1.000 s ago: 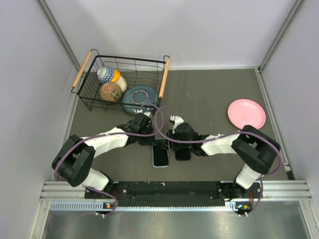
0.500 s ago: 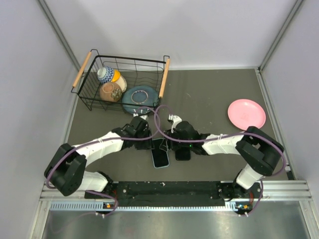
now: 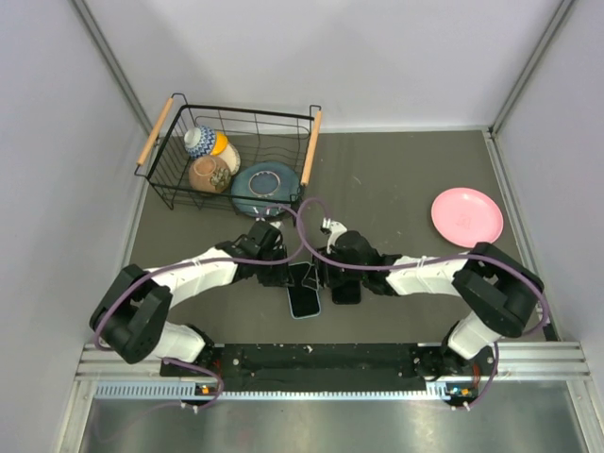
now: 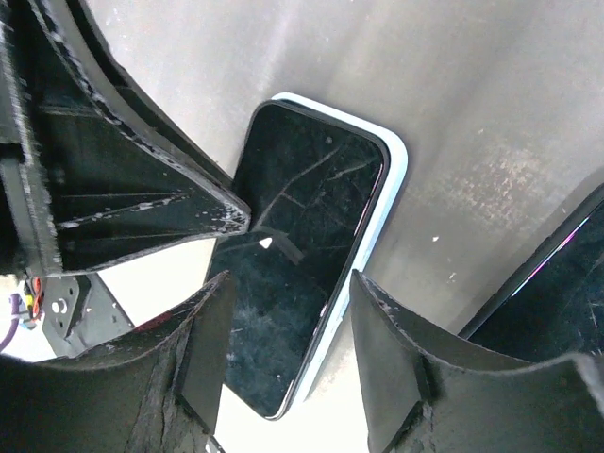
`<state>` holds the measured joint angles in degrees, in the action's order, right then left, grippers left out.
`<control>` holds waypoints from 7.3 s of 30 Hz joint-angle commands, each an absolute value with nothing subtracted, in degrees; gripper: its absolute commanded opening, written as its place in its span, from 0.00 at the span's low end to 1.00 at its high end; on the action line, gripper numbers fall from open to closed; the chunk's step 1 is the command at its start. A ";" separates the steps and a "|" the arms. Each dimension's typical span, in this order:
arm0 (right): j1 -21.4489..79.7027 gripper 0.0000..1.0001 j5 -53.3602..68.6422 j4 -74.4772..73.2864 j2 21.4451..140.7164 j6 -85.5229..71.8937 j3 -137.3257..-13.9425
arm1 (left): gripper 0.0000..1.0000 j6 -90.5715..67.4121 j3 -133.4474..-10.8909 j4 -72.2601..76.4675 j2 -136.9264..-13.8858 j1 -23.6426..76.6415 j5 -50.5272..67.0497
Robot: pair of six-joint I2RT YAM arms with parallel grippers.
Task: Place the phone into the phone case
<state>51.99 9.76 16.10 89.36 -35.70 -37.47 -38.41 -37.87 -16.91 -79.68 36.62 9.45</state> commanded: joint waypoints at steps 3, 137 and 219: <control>52.03 0.54 11.07 19.16 93.59 -37.53 -37.61 | 0.21 -38.58 -37.62 -14.42 -84.81 36.83 8.26; 38.58 0.50 52.81 92.20 93.08 -74.71 -17.06 | 0.00 -58.97 -19.42 23.99 -50.54 25.93 44.38; 36.74 0.00 37.97 92.11 88.94 -80.42 -21.62 | 0.00 -40.44 -24.69 -9.48 -48.25 28.04 38.33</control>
